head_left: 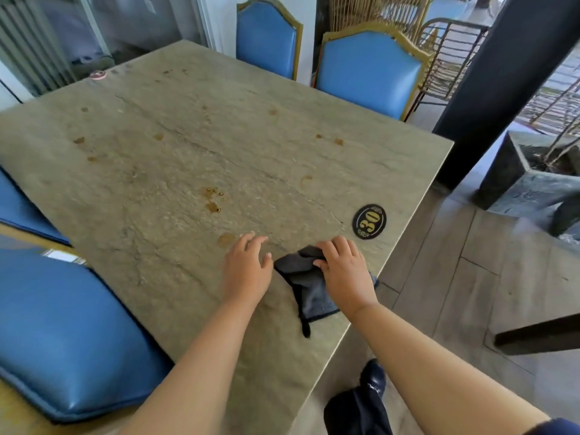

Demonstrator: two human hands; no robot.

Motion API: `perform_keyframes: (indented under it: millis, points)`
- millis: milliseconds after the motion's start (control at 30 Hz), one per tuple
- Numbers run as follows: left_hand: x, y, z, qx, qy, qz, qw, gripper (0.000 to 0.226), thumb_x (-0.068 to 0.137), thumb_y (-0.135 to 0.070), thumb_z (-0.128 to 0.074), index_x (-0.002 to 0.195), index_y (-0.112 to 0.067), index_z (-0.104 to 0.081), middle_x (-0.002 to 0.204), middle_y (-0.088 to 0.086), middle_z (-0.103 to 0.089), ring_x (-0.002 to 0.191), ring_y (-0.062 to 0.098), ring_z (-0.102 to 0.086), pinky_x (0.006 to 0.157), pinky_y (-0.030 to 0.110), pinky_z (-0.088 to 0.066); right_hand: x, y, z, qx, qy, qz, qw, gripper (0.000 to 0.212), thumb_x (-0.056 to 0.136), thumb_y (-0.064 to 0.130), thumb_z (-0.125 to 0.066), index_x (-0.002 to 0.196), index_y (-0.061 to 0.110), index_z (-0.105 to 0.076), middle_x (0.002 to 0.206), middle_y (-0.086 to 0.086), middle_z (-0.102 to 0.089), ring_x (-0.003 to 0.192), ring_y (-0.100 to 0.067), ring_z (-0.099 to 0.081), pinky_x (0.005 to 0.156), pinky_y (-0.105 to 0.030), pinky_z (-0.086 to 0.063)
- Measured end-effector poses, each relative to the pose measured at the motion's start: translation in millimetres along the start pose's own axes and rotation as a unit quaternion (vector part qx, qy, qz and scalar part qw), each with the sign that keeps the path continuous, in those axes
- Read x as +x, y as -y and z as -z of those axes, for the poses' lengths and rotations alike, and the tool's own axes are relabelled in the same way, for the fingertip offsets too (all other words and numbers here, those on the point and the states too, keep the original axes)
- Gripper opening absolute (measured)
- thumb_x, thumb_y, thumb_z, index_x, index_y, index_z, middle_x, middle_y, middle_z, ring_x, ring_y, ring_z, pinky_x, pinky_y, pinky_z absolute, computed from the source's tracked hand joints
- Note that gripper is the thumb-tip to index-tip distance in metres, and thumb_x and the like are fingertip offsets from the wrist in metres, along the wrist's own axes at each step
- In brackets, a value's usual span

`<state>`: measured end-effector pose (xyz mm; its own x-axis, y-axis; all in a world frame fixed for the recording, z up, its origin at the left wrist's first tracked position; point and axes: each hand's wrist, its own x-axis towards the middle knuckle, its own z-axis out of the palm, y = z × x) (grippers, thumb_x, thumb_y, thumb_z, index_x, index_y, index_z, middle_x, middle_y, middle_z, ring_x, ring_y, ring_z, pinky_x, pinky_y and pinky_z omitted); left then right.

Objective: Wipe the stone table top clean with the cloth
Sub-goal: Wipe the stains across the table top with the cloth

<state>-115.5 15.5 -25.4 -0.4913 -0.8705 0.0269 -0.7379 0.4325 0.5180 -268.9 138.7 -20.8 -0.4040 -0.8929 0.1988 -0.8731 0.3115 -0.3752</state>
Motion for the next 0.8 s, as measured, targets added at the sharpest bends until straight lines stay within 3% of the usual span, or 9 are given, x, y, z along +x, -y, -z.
perform_keyframes:
  millis: [200,367,600,700,800]
  points:
    - [68.9,-68.5,-43.4,0.026,-0.042,-0.029,0.998,0.040,0.092,-0.021,-0.059,0.131,-0.016,-0.056,0.147,0.007,-0.044,0.136,0.027,-0.039,0.108,0.046,-0.036,81.7,-95.6,38.2,0.002,-0.007,-0.003,1.000,0.023,0.096,0.023,-0.052,0.116,0.013,-0.057,0.107,-0.008,-0.052,0.099,-0.031,-0.048,0.083,-0.040,-0.042]
    - [126.1,-110.8,-90.1,0.076,-0.016,0.026,0.997,0.055,0.089,-0.026,-0.061,0.141,-0.021,-0.045,0.156,0.005,-0.029,0.143,0.027,-0.027,0.114,0.056,-0.020,158.4,-174.1,52.9,-0.009,0.005,-0.013,1.000,0.027,0.097,0.025,-0.049,0.120,0.013,-0.056,0.112,-0.009,-0.053,0.104,-0.031,-0.045,0.089,-0.038,-0.037]
    - [157.2,-131.5,-133.8,0.112,-0.018,0.080,0.990,0.056,0.098,-0.039,-0.036,0.151,-0.034,-0.020,0.163,-0.004,-0.004,0.150,0.019,0.001,0.118,0.052,0.004,214.4,-225.1,32.4,0.004,0.052,-0.029,0.998,0.033,0.095,0.031,-0.053,0.124,0.014,-0.054,0.123,-0.007,-0.045,0.112,-0.030,-0.040,0.095,-0.040,-0.038]
    - [153.9,-131.3,-139.7,0.148,-0.032,0.078,0.985,0.056,0.098,-0.040,-0.028,0.153,-0.033,-0.017,0.163,-0.003,-0.006,0.150,0.018,0.000,0.119,0.054,-0.001,211.4,-224.0,24.3,-0.025,0.075,-0.033,0.996,0.047,0.095,0.041,-0.049,0.137,0.022,-0.042,0.136,-0.004,-0.040,0.123,-0.030,-0.038,0.100,-0.043,-0.033]
    - [155.2,-132.4,-141.2,0.159,-0.045,0.078,0.983,0.056,0.095,-0.040,-0.027,0.150,-0.030,-0.028,0.161,0.000,-0.018,0.149,0.021,-0.010,0.118,0.057,-0.008,189.5,-210.9,16.2,-0.064,0.102,0.006,0.993,0.063,0.089,0.066,-0.037,0.146,0.045,-0.021,0.152,-0.006,-0.028,0.139,-0.037,-0.024,0.111,-0.054,-0.021]
